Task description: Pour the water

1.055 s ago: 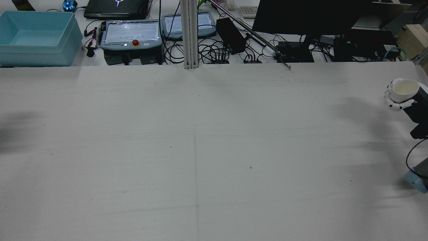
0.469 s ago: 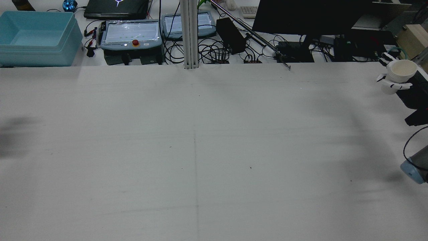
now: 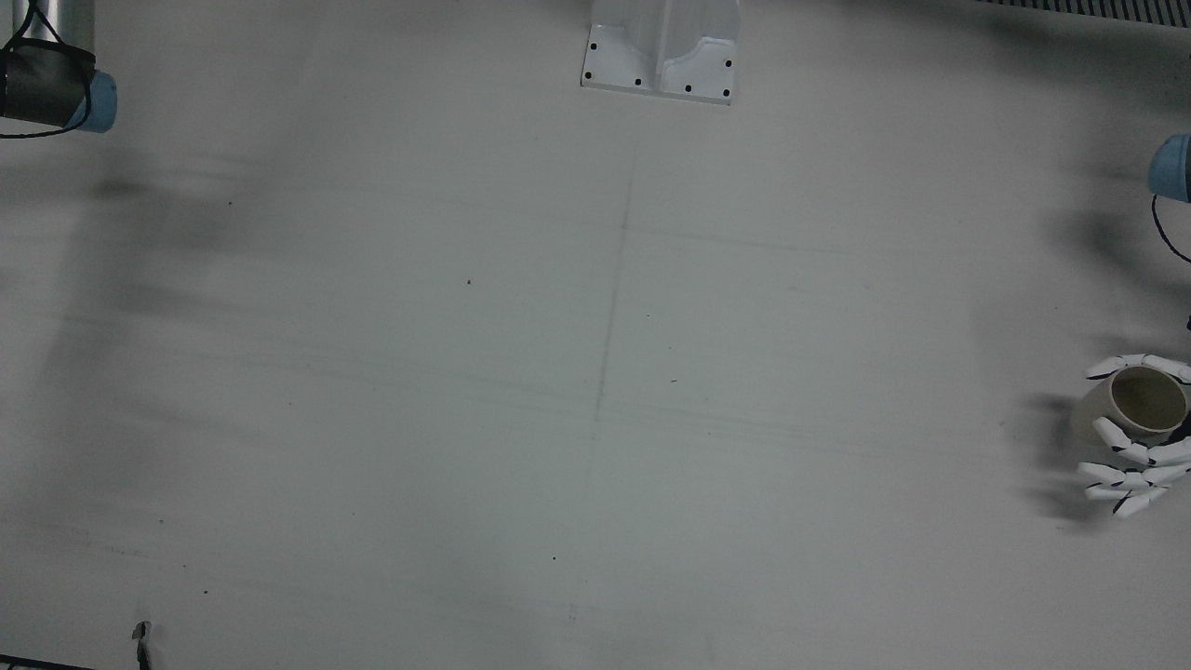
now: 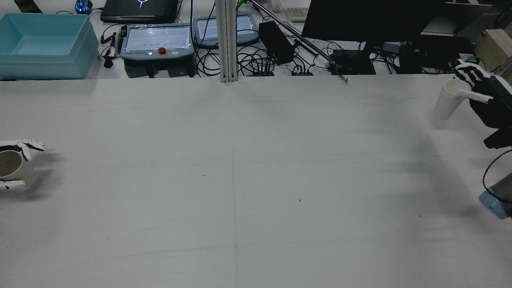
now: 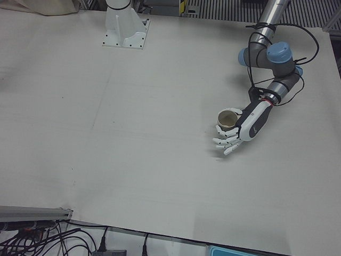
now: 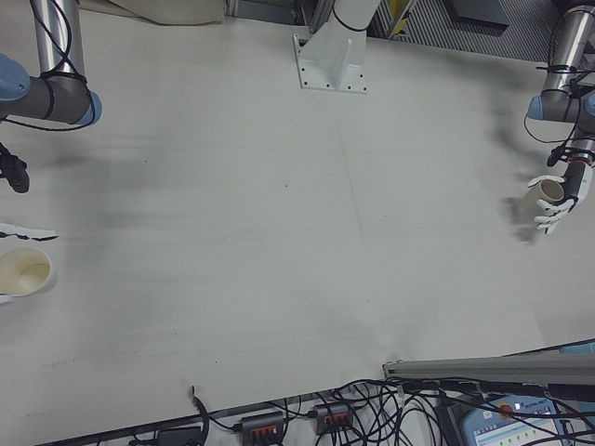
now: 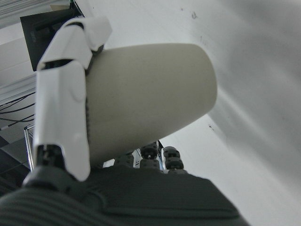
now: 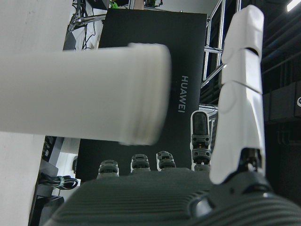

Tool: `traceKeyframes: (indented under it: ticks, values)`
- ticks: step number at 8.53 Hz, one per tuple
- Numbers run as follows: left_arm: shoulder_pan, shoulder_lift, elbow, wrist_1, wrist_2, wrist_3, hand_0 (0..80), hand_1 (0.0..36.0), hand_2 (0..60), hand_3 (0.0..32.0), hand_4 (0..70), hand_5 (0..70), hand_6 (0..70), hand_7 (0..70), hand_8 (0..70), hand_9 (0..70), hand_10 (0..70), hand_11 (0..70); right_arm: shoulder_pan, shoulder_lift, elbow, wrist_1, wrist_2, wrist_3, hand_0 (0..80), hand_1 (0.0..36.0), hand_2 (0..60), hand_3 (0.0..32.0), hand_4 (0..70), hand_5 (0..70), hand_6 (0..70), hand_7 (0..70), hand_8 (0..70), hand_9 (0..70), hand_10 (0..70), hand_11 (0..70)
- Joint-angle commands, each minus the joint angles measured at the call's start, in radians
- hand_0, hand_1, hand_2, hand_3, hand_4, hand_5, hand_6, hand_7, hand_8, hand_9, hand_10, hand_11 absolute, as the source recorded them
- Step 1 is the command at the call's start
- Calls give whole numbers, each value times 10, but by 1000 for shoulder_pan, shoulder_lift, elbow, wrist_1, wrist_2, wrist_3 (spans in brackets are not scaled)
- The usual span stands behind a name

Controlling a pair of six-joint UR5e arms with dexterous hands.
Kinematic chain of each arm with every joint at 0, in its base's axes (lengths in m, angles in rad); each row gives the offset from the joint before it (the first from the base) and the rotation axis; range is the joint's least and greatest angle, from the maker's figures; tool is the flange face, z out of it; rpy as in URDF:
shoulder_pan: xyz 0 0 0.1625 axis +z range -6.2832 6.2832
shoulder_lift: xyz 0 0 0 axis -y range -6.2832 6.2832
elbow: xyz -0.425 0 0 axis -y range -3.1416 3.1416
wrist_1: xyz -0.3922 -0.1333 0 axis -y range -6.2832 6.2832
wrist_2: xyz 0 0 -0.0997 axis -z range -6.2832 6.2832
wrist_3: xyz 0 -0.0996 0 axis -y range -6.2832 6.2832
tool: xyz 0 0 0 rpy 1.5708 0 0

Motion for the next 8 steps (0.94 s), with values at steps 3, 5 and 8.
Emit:
traceKeyframes:
  ticks: [3,5,8]
  values:
    - [53,-58,7,82,-28,-5,562,105,0,0,462,424,175,183,157,100,5,13,27,-3,18,0,-18,-2,523,127,0,114,6,477,29,119,61,32,24,49]
    - [53,-61,9,88,-25,-5,542,78,0,0,208,311,120,125,133,59,0,0,19,-3,17,-2,-20,-3,524,131,0,116,10,485,33,134,61,37,25,51]
    - [53,-64,11,90,-25,-11,542,79,0,76,143,286,100,120,128,57,0,0,21,-1,30,-4,-20,-3,530,142,0,110,20,499,39,149,60,44,26,53]
